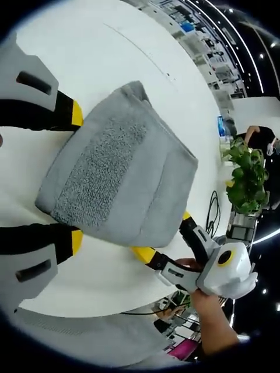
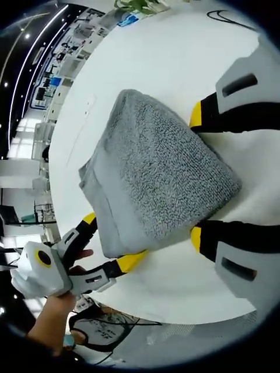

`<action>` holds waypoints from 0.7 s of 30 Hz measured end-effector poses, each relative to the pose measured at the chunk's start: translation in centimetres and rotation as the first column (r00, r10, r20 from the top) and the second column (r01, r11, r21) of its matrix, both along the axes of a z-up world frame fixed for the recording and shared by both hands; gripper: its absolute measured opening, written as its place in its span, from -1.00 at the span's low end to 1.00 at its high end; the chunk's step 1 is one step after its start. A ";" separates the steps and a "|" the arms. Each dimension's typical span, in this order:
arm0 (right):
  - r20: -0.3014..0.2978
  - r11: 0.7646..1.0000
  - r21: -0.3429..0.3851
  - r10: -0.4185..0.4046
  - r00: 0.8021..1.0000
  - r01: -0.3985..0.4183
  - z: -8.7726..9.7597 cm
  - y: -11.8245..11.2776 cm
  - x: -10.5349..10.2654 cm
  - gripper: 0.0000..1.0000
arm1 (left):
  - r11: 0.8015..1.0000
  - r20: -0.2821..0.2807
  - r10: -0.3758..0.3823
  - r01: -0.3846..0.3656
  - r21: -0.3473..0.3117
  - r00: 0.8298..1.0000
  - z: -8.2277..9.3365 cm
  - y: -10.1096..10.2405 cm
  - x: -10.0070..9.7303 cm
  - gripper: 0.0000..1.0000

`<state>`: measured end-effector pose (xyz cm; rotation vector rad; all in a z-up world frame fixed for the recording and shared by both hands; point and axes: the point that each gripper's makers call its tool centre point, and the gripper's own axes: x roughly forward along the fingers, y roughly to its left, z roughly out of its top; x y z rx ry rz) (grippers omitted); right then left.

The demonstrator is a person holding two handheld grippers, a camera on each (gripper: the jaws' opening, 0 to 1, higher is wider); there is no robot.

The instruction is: Fold the towel on the table until its edges align and the towel forms a compact rectangular stack.

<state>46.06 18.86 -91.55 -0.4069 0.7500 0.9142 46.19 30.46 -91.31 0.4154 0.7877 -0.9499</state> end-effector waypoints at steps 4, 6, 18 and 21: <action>0.006 1.000 -0.005 0.001 1.000 -0.001 0.1 -0.1 0.1 0.21 | 1.000 0.009 0.001 0.000 -0.010 1.000 0.1 0.0 0.1 0.30; 0.008 1.000 -0.002 -0.006 1.000 0.006 0.3 -0.1 0.0 0.20 | 1.000 0.011 0.003 -0.002 -0.018 1.000 0.2 0.1 0.0 0.30; 0.033 0.995 0.062 -0.082 0.996 0.080 2.0 -0.8 -0.9 0.31 | 0.999 0.029 0.044 -0.044 -0.032 0.999 1.5 0.8 -1.6 0.37; 0.062 0.994 0.059 -0.091 0.994 0.088 2.5 -1.0 -1.1 0.46 | 0.998 0.033 0.056 -0.055 -0.036 0.998 2.0 1.0 -2.3 0.39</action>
